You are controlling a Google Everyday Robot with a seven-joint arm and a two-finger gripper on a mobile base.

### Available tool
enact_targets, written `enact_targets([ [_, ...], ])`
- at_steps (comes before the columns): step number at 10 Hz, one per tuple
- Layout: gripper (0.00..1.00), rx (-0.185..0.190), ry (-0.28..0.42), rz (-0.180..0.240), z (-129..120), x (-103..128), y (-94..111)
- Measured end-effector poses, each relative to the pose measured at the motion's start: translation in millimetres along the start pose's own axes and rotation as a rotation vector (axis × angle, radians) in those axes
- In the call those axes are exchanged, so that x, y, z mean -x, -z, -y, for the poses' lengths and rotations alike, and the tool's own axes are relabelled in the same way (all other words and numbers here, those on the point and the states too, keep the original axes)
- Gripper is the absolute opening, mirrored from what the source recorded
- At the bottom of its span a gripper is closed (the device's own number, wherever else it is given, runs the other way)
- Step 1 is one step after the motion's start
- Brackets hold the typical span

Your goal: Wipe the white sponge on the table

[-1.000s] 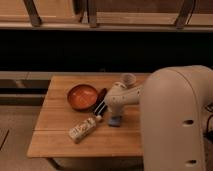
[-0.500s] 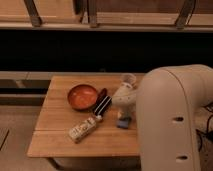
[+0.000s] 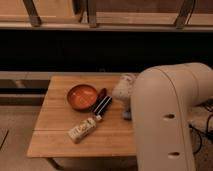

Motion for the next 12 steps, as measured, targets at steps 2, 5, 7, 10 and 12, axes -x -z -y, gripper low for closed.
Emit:
enact_targets([
  [2,0.00,0.052,-0.004,0.037,-19,14,9],
  [5,0.00,0.170,-0.031,0.059,-45,11,29],
  [7,0.03,0.202,-0.026,0.055,-50,-2,35],
  [10,0.35,0.199,-0.057,0.060,-29,-15,41],
  [12,0.53,0.206,-0.077,0.093,-18,-6,50],
])
